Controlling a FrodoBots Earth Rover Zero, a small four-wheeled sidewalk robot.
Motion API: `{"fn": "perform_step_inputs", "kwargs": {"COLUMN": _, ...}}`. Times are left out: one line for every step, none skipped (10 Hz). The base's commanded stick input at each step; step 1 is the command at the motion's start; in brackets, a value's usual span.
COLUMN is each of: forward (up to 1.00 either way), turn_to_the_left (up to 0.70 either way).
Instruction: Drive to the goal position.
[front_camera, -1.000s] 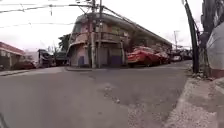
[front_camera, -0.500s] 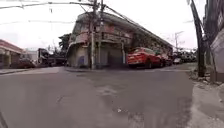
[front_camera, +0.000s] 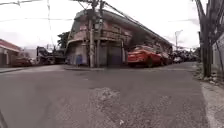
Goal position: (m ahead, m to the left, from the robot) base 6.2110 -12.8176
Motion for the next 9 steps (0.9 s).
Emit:
{"fn": "perform_step_inputs", "kwargs": {"forward": 0.50, "turn_to_the_left": -0.45}}
{"fn": "perform_step_inputs", "kwargs": {"forward": 0.50, "turn_to_the_left": -0.45}}
{"fn": "perform_step_inputs", "kwargs": {"forward": 0.50, "turn_to_the_left": -0.45}}
{"fn": "perform_step_inputs", "kwargs": {"forward": 0.50, "turn_to_the_left": -0.45}}
{"fn": "perform_step_inputs", "kwargs": {"forward": 0.50, "turn_to_the_left": -0.45}}
{"fn": "perform_step_inputs", "kwargs": {"forward": 0.50, "turn_to_the_left": -0.45}}
{"fn": "perform_step_inputs", "kwargs": {"forward": 0.50, "turn_to_the_left": -0.45}}
{"fn": "perform_step_inputs", "kwargs": {"forward": 0.50, "turn_to_the_left": -0.04}}
{"fn": "perform_step_inputs", "kwargs": {"forward": 0.50, "turn_to_the_left": 0.05}}
